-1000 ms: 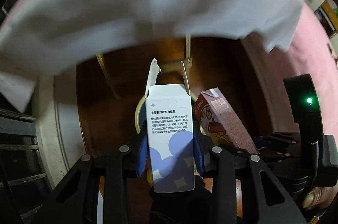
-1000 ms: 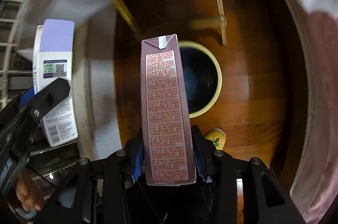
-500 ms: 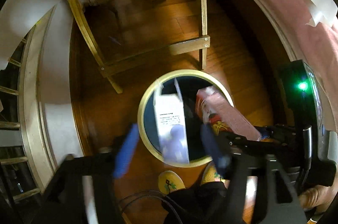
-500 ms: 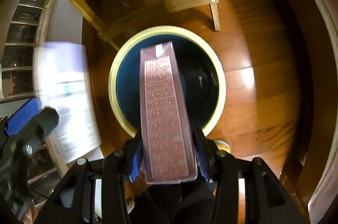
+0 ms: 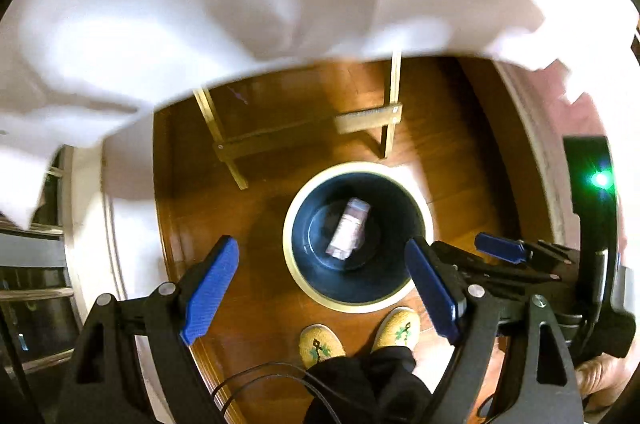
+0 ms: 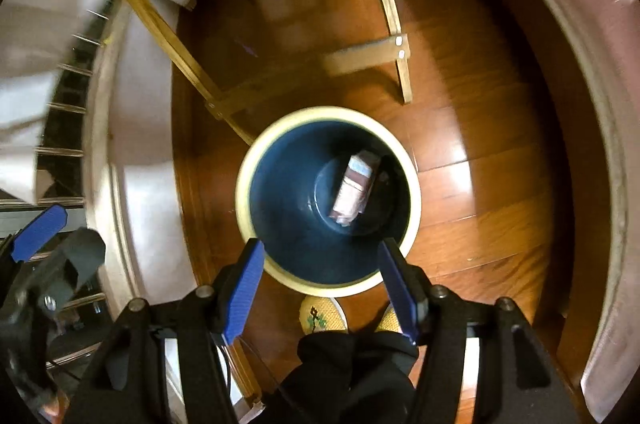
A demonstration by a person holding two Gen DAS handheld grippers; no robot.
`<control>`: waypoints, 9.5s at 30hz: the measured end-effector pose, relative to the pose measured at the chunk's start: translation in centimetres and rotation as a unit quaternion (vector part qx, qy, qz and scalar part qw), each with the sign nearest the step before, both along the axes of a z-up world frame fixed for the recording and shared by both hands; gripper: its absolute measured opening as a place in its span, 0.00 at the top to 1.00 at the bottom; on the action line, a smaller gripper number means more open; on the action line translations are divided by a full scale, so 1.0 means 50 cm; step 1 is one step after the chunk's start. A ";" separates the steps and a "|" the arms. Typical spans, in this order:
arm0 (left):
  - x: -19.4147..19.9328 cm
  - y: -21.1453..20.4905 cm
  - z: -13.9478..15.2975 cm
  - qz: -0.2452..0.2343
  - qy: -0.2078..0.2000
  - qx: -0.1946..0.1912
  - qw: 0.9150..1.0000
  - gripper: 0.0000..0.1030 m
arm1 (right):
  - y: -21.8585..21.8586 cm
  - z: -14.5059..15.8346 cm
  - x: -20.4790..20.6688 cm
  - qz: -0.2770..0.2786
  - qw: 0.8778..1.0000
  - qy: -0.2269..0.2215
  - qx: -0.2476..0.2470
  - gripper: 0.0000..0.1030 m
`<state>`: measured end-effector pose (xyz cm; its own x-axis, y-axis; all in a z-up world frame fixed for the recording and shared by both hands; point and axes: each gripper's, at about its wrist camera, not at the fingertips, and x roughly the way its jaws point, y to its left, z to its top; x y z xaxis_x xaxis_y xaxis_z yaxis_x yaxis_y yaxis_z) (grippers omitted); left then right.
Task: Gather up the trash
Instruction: 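Carry both boxes down over the blue bin and open both tools, then grasp the black-gold wrapper with the left tool while the right tool grasps the yellow wrapper, then lower both wrappers over the blue bin and open both tools, then raise both tools back toward the table, then grasp the purple bag with the right tool while the left tool grasps the green-white carton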
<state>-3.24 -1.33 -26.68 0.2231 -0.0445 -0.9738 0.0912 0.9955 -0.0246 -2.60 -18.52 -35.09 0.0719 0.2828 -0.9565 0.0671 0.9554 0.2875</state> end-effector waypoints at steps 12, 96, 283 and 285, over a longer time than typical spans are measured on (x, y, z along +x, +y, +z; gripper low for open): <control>-0.009 0.034 0.343 -0.030 -0.080 -0.026 0.996 0.18 | -0.005 0.364 -0.048 -0.030 0.994 -0.108 0.019 0.42; 0.614 -0.121 0.347 0.121 -0.027 -0.050 0.991 0.28 | -0.120 0.505 0.585 0.162 0.975 -0.130 0.079 0.79; 0.858 -0.147 0.422 0.045 -0.030 -0.073 0.996 0.48 | -0.157 0.522 0.790 0.108 0.982 -0.154 0.010 0.84; 0.870 -0.144 0.412 0.045 -0.018 -0.082 0.995 0.49 | -0.161 0.521 0.791 0.109 0.982 -0.152 0.014 0.85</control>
